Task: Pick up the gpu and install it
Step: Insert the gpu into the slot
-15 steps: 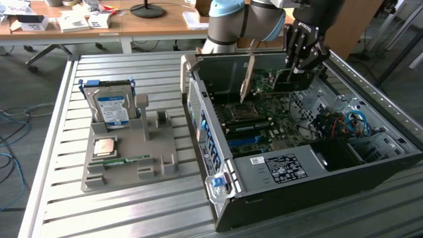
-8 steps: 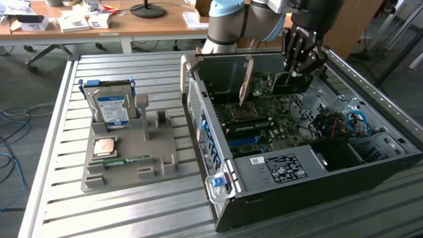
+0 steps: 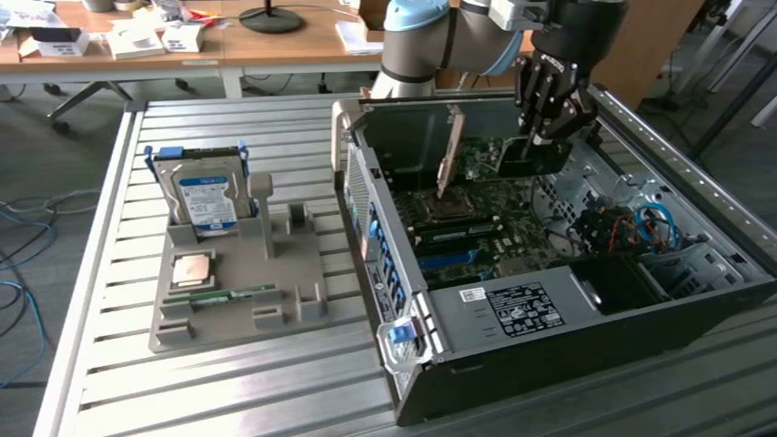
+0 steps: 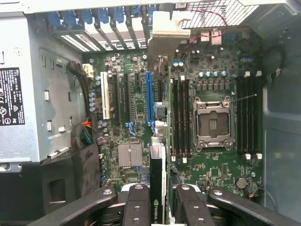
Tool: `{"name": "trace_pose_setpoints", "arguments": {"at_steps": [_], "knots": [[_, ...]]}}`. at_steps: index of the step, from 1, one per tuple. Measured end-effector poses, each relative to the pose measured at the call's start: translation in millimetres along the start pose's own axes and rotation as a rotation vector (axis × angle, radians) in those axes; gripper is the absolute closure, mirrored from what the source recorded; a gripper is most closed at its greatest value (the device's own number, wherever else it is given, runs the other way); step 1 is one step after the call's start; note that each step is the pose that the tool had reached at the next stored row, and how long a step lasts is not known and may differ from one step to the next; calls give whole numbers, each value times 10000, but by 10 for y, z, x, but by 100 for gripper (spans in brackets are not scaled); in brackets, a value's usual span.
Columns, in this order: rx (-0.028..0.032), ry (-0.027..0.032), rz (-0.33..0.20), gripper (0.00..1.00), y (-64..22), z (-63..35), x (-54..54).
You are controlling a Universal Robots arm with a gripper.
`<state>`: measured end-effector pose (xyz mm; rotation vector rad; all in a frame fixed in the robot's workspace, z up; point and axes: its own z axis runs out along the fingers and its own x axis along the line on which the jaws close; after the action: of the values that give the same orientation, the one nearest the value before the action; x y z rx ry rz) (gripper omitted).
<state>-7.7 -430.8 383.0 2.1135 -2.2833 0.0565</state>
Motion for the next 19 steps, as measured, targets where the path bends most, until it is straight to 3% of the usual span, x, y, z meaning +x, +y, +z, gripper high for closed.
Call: {"name": "trace_pose_setpoints", "arguments": {"at_steps": [19], "knots": [[0,-24,2,74,24,29,90]]}}
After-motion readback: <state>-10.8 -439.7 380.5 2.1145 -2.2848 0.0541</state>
